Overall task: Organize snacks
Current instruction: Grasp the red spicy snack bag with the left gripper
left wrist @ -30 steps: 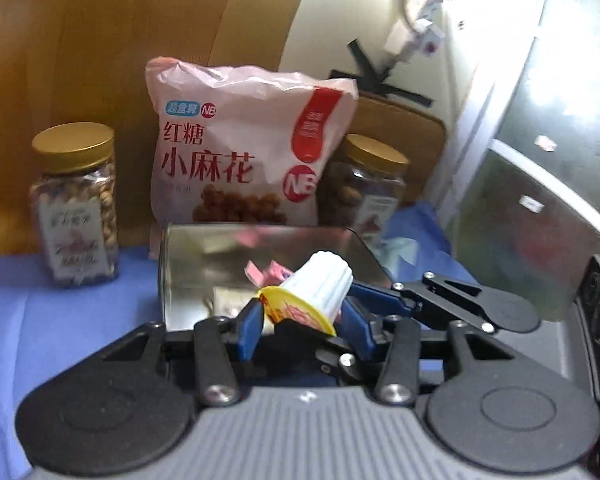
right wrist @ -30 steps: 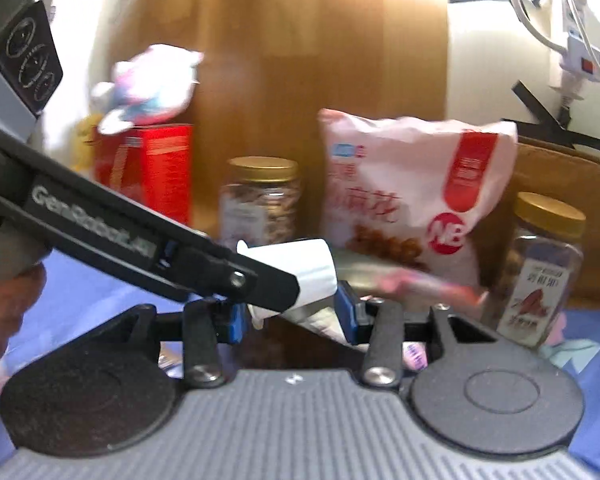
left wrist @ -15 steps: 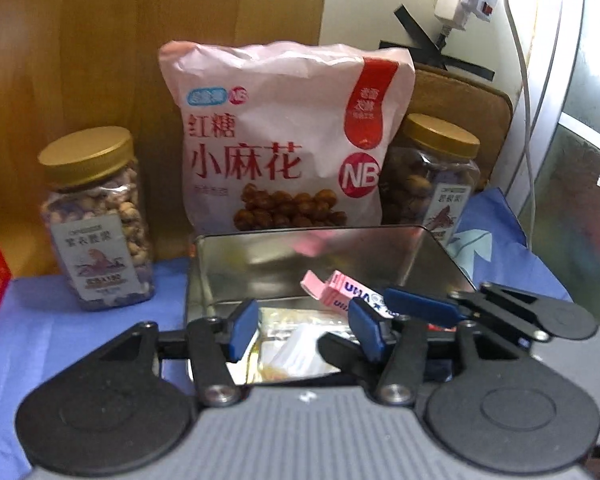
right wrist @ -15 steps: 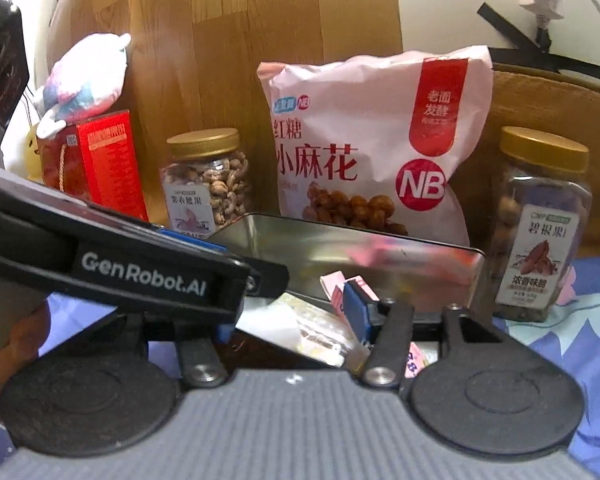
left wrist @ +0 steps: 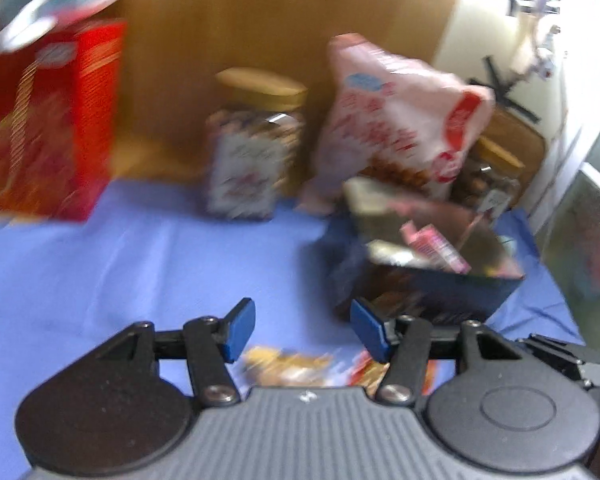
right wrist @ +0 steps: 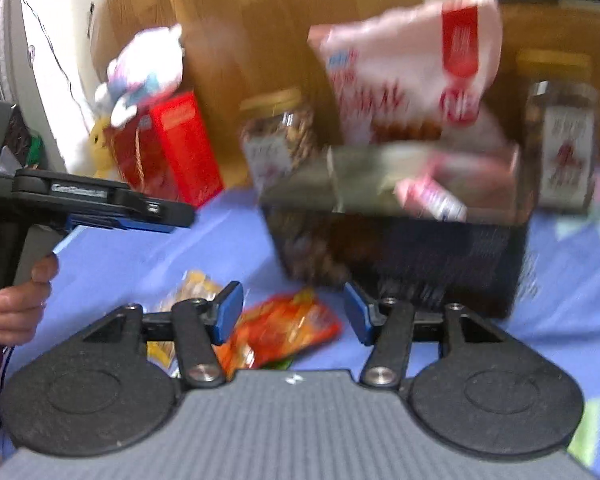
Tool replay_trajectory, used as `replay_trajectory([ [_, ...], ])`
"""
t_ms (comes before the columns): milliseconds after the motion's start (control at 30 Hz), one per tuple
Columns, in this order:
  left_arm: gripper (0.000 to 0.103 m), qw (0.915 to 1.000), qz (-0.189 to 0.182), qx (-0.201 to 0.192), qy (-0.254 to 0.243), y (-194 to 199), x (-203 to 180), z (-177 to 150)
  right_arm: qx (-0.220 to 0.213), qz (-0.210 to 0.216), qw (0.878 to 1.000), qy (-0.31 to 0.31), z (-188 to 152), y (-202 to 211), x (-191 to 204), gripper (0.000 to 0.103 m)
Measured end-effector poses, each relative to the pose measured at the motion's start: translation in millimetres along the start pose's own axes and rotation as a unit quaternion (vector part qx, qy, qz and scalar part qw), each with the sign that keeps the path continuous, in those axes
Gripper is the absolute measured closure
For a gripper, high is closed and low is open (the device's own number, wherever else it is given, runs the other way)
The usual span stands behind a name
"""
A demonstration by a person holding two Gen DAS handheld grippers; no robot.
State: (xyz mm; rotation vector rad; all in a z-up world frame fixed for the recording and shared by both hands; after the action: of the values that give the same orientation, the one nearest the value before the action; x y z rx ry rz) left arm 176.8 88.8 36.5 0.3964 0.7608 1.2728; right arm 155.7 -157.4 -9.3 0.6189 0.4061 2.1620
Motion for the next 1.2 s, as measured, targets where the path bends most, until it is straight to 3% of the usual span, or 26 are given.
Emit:
replay_trajectory([
  [100,0.049,0.9995,0.012,0.015,0.026,4,28,-14,0.030,-0.009,0.999,-0.016,-8,-14,-2,0.044],
  [200,0.049,0.9986,-0.019,0.025,0.042,4,36,-22,0.054,-0.001,0.996,-0.071,-12,-24,-13,0.044],
  [300,0.050,0.9963,-0.074,0.032,0.031,-3,18,-19,0.057,0.005,0.992,-0.116,-15,-28,-21,0.044],
  [400,0.051,0.9892,-0.130,0.064,0.023,-21,-8,-21,0.061,0.024,0.987,-0.146,-12,-33,-21,0.045],
  [500,0.051,0.9828,-0.155,0.097,0.020,-36,-28,-32,0.059,0.029,0.983,-0.172,-10,-33,-25,0.046],
  [600,0.049,0.9800,-0.147,0.130,0.034,-50,-33,-45,0.058,0.037,0.979,-0.194,-11,-33,-31,0.050],
  [667,0.043,0.9791,-0.152,0.124,0.056,-51,-30,-47,0.056,0.041,0.976,-0.206,-11,-32,-36,0.060],
  [733,0.043,0.9757,-0.159,0.122,0.089,-51,-24,-46,0.059,0.045,0.973,-0.220,-13,-34,-40,0.084],
  [833,0.043,0.9714,-0.166,0.119,0.122,-51,-15,-45,0.046,0.064,0.970,-0.231,-15,-27,-38,0.093],
  [1000,0.043,0.9759,-0.156,0.115,0.100,-52,-25,-46,0.034,0.065,0.978,-0.195,-22,8,-22,0.093],
  [1133,0.043,0.9777,-0.153,0.118,0.083,-50,-29,-48,0.070,0.088,0.979,-0.168,-44,26,-12,0.088],
  [1200,0.040,0.9775,-0.154,0.120,0.081,-48,-30,-49,0.078,0.069,0.984,-0.146,-50,30,-8,0.075],
])
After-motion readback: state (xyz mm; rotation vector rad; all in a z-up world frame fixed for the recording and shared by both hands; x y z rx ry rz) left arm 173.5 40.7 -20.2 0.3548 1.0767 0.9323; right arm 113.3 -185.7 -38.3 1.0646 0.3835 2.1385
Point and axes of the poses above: each gripper's, at about its wrist camera, not at the fingertips, and y roughly against the way its jaws point, x to its left, z to its top, the point moved 4 cm from there along -y, roughly the way its jaws point
